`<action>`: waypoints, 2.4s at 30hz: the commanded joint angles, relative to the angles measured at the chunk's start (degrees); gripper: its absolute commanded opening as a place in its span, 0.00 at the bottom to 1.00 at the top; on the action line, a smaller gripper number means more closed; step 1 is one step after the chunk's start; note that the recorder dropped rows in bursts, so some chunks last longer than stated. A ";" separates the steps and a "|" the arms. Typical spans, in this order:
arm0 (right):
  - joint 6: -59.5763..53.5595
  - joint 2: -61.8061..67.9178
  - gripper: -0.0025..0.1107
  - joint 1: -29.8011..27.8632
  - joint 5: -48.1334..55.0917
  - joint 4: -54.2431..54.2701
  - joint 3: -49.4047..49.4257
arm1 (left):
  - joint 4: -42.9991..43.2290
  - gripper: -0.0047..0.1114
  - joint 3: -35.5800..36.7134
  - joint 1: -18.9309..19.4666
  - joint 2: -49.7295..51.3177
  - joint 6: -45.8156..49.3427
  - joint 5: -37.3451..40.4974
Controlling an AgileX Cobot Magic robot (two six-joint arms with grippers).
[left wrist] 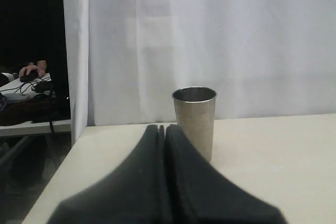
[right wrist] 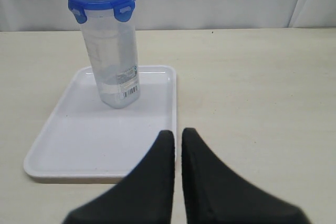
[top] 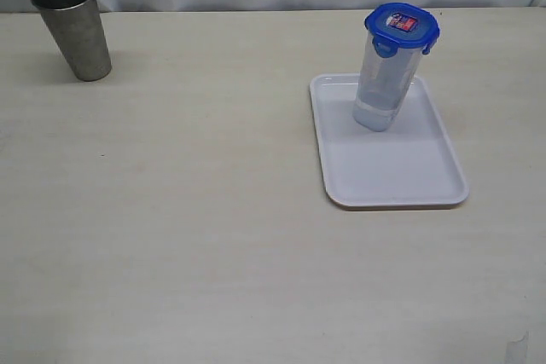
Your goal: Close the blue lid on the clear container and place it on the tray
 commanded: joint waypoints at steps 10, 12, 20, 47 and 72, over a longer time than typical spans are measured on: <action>-0.25 -0.25 0.07 -0.34 0.03 -0.39 0.09 | 7.05 0.04 1.74 0.10 -0.11 0.11 5.02; -0.25 -0.25 0.07 -0.34 0.03 -0.39 0.09 | 7.15 0.04 1.74 0.10 -0.11 0.11 8.70; -0.25 -0.25 0.07 -0.34 0.03 -0.39 0.09 | 7.15 0.04 1.74 0.10 -0.11 0.11 12.42; -0.25 -0.25 0.07 -0.34 0.03 -0.39 0.09 | 6.94 0.04 1.74 0.10 -0.11 0.11 12.69; -0.25 -0.25 0.07 -0.34 0.03 -0.39 0.09 | 7.08 0.04 1.74 0.10 -0.11 0.41 12.86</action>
